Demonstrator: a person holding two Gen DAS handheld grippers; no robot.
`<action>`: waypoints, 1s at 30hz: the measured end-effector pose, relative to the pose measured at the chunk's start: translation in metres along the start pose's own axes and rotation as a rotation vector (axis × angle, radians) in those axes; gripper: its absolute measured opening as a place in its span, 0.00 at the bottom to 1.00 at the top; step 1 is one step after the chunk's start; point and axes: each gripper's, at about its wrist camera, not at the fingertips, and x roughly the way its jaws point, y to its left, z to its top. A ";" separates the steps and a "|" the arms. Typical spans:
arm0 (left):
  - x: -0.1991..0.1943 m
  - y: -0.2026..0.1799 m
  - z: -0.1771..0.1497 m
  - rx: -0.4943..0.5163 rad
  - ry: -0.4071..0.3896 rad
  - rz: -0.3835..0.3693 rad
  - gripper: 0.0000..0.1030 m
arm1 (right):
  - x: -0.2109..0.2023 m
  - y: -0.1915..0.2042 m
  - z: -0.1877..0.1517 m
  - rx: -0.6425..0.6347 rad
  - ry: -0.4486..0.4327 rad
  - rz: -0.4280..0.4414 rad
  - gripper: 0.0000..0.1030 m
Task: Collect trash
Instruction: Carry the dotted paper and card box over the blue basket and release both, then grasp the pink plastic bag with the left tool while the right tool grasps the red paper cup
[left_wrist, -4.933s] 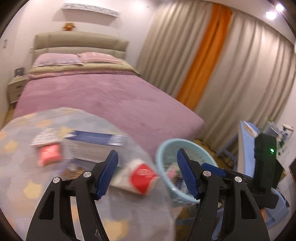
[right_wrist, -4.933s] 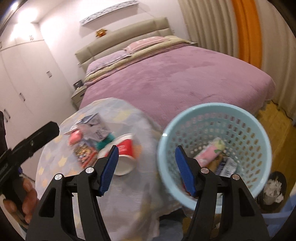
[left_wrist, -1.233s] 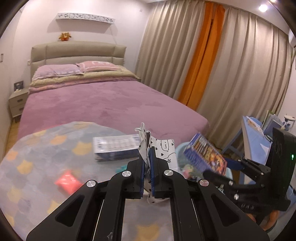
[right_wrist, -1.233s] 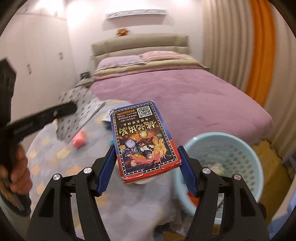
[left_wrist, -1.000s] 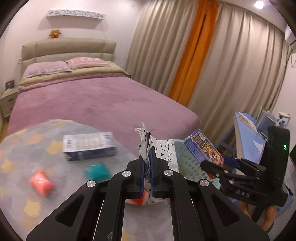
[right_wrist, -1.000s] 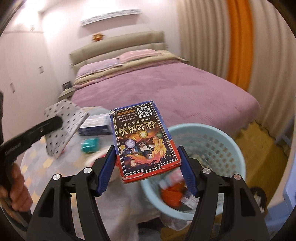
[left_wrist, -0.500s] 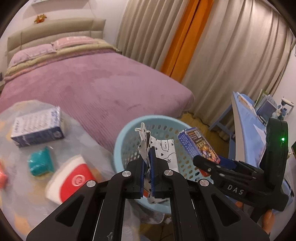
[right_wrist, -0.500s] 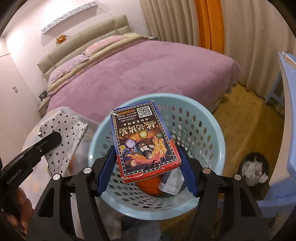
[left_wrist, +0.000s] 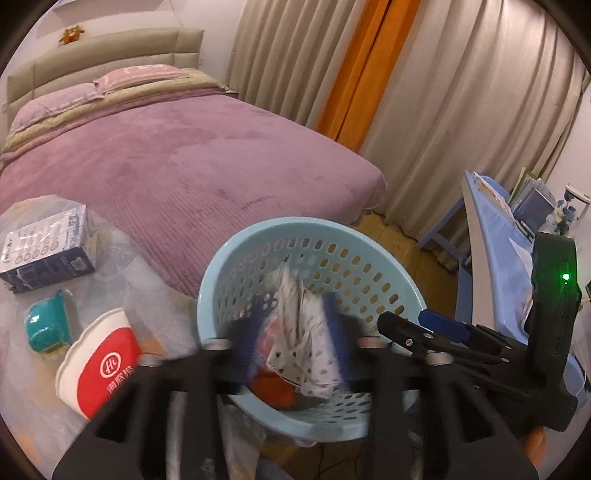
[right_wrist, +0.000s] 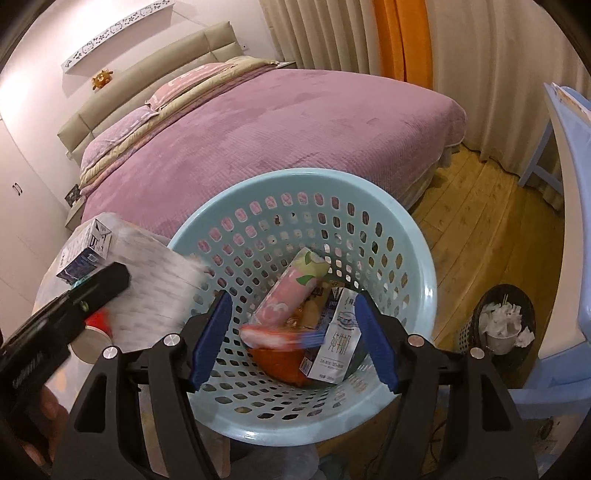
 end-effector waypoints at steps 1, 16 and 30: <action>0.000 -0.002 0.000 0.006 0.000 0.003 0.41 | -0.002 -0.002 0.000 0.001 -0.004 0.000 0.63; -0.046 0.023 -0.014 -0.071 -0.050 -0.026 0.57 | -0.033 0.036 -0.004 -0.066 -0.061 0.039 0.64; -0.116 0.108 -0.049 -0.263 -0.147 0.113 0.56 | -0.054 0.101 -0.020 -0.219 -0.119 0.075 0.64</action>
